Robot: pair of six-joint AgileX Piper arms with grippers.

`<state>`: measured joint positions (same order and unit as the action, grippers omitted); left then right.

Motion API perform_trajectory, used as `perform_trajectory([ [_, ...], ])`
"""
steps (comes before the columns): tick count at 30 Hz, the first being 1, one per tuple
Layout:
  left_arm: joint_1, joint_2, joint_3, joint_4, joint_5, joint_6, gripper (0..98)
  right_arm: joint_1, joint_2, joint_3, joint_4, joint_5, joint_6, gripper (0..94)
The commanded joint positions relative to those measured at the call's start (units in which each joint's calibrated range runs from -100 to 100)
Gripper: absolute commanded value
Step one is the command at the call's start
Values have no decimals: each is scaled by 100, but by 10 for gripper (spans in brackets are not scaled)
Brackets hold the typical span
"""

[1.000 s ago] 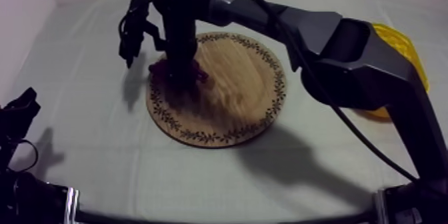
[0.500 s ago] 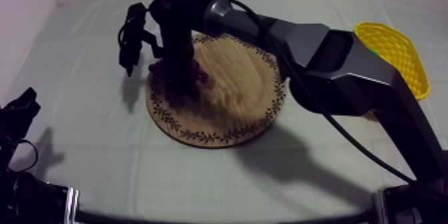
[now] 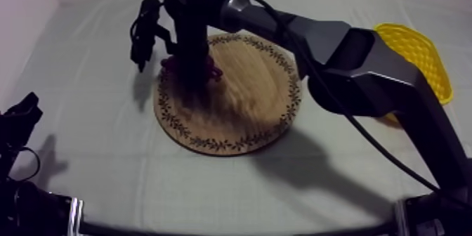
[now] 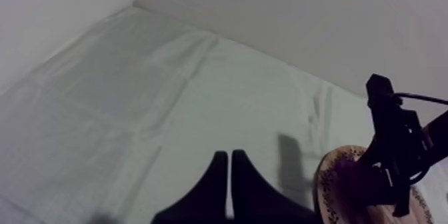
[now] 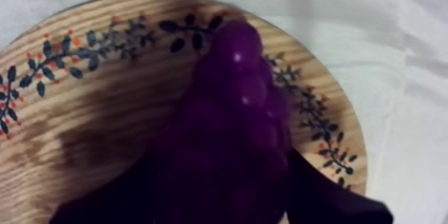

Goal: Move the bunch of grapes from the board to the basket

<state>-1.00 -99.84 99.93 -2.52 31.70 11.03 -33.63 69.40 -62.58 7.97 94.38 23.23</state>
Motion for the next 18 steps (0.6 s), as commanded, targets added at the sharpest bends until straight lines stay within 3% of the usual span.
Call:
perform_trajectory([
  [1, 2, 2, -4, 1, -1, -1, 0, 3, -74, 58, -25, -35, -10, 329],
  [18, 2, 2, -4, 1, -1, -1, 0, -14, -1751, 1653, -183, -136, -29, 292],
])
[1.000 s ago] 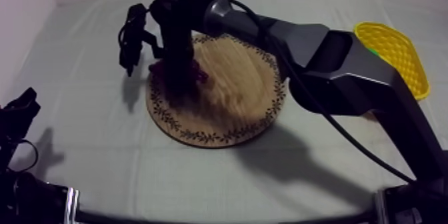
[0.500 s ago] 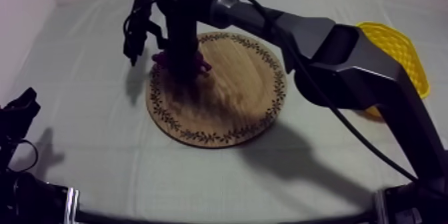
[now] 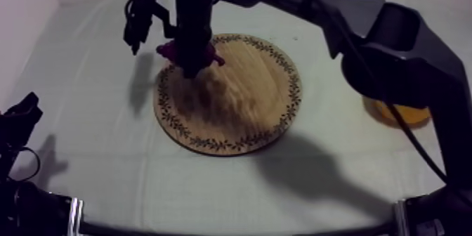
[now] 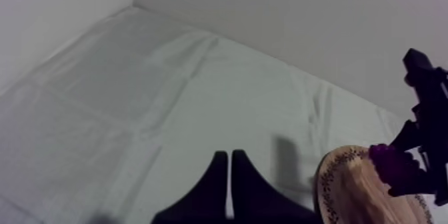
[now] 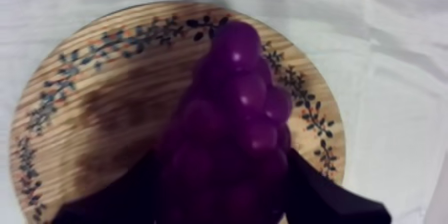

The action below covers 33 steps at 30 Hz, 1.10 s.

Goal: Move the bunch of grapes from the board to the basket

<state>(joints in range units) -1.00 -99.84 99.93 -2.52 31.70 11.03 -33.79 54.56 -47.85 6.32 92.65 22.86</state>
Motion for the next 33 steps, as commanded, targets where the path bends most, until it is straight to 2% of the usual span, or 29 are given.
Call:
perform_trajectory([
  [1, 2, 2, -4, 1, -1, -1, 0, 4, -408, 275, -25, 50, 9, 291],
  [11, 2, 2, -4, 1, -1, -1, 0, -5, -1865, 1145, -30, 192, -84, 291],
  [20, 2, 2, -4, 1, -1, -1, 0, 56, -2764, 2095, 21, 197, -374, 309],
  [25, 2, 2, -4, 1, -1, -1, 0, 366, -3175, 2868, 1, 147, -517, 293],
  [33, 2, 2, -4, 1, -1, -1, 0, 1248, -3777, 4001, 50, -92, -845, 305],
])
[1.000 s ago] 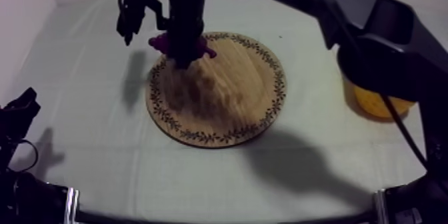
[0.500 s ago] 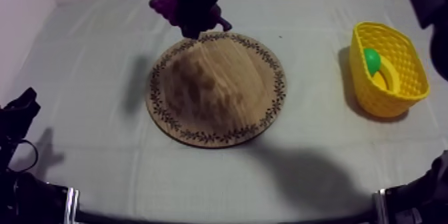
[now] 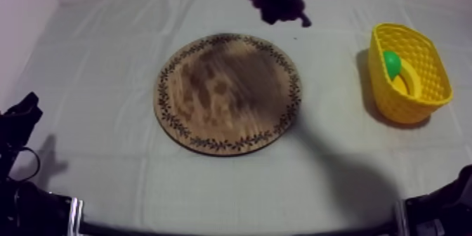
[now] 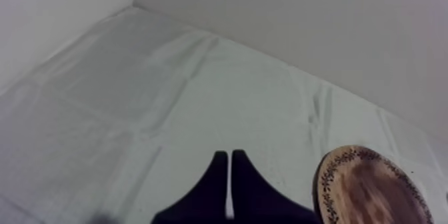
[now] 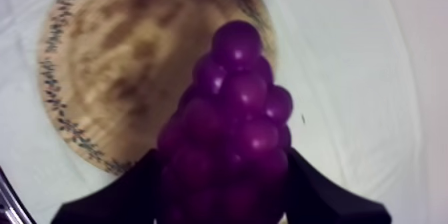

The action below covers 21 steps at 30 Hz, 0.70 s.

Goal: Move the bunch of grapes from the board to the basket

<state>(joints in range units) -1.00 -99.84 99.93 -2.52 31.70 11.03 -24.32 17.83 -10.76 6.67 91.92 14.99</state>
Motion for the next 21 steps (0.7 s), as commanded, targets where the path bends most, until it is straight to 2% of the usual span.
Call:
perform_trajectory([
  [1, 2, 2, -4, 1, -1, -1, 0, 416, -185, 420, 21, -40, -89, 305],
  [9, 2, 2, -4, 1, -1, -1, 0, 1180, -912, 1563, 24, -121, -243, 309],
  [21, 2, 2, -4, 1, -1, -1, 0, 2098, -1900, 2947, 189, -172, -144, 315],
])
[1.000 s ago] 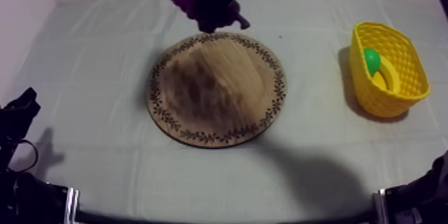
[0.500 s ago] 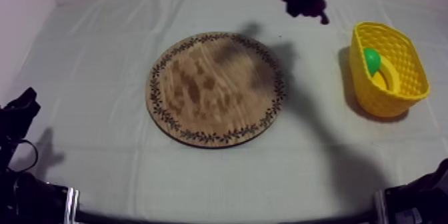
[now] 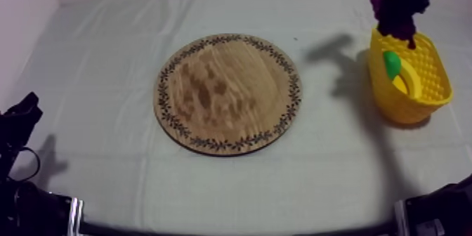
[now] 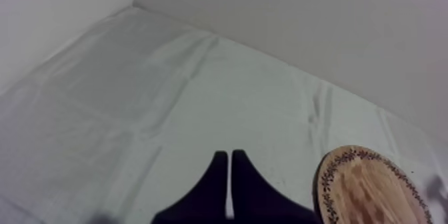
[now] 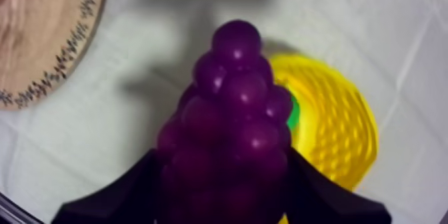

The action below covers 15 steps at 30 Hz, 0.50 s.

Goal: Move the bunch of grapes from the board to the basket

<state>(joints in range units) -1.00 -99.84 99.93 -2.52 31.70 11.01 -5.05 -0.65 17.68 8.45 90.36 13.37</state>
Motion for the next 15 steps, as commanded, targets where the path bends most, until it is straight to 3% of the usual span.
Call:
perform_trajectory([
  [1, 2, 2, -4, 1, -1, 1, 0, 248, -96, 160, 21, -19, 33, 315],
  [15, 2, 2, -4, 1, -1, 1, 0, 789, 16, 523, 109, -230, 123, 320],
])
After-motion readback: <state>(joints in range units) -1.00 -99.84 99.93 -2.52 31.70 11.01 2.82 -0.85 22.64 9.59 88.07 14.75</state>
